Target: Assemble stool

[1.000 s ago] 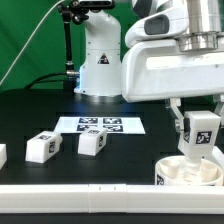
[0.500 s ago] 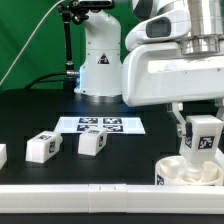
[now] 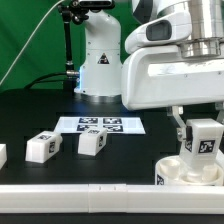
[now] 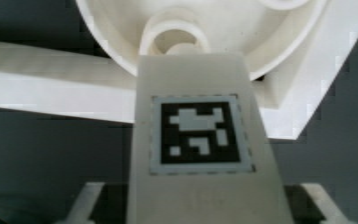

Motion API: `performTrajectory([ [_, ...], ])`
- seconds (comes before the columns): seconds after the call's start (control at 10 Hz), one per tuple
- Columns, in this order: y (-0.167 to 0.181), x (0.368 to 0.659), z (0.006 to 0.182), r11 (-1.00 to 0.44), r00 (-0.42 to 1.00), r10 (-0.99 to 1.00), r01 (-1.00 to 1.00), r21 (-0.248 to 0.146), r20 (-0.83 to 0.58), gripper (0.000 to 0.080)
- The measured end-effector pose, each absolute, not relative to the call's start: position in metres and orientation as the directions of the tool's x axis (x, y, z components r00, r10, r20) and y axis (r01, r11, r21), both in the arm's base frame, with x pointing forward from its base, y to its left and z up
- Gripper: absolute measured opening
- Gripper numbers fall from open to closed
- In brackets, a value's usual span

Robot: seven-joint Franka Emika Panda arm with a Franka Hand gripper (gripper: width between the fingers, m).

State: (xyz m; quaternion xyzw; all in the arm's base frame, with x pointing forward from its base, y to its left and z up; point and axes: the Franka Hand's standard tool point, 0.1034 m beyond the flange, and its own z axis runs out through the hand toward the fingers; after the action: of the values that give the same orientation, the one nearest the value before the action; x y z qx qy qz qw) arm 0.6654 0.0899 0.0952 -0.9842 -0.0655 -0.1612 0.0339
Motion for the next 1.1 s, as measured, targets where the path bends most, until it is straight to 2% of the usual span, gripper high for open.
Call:
performTrajectory([
  [0.4,0.088,0.664,0.098,-0.989,0.939,0.117,0.139,-0.044,0.323,0.0338],
  [1.1,0.087,0.659,0.082,-0.989,0.944,0.119,0.139,-0.044,0.307,0.0338],
])
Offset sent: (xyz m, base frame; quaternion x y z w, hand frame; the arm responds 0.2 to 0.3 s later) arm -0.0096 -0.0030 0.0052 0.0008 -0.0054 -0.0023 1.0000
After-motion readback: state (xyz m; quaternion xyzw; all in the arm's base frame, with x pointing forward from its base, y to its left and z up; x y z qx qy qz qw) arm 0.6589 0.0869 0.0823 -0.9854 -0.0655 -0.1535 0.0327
